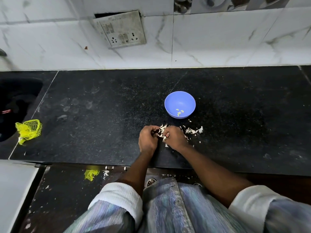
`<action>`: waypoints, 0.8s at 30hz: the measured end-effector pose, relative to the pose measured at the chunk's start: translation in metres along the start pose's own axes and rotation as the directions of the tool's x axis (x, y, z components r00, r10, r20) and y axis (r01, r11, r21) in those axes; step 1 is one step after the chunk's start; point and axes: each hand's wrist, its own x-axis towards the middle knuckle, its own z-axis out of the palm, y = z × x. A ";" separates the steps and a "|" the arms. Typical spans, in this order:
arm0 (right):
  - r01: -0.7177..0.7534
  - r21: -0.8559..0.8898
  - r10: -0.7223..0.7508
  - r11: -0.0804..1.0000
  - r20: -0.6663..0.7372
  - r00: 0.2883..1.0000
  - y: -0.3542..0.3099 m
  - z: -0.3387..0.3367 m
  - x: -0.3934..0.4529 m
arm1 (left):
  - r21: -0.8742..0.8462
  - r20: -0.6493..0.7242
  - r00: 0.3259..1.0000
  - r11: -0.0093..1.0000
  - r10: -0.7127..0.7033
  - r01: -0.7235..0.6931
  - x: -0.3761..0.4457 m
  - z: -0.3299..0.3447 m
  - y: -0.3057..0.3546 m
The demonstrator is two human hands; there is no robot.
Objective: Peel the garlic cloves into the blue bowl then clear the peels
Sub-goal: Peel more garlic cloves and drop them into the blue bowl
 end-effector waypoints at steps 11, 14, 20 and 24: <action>-0.010 0.012 0.011 1.000 -0.103 0.995 -0.007 0.001 0.005 | 0.276 0.192 0.972 0.943 0.136 -0.187 0.003 -0.003 -0.002; -0.009 -0.009 0.008 1.000 -0.101 0.995 -0.006 0.002 0.006 | 0.327 0.209 0.965 0.919 0.160 -0.222 0.004 -0.002 0.000; 0.002 0.007 -0.001 1.000 -0.091 0.996 -0.004 0.004 0.003 | 0.445 0.229 0.949 0.844 0.218 -0.301 0.005 0.004 -0.002; 0.030 0.089 -0.017 0.996 -0.142 0.990 0.000 0.002 0.002 | 0.456 0.214 0.947 0.832 0.242 -0.315 0.003 0.002 0.004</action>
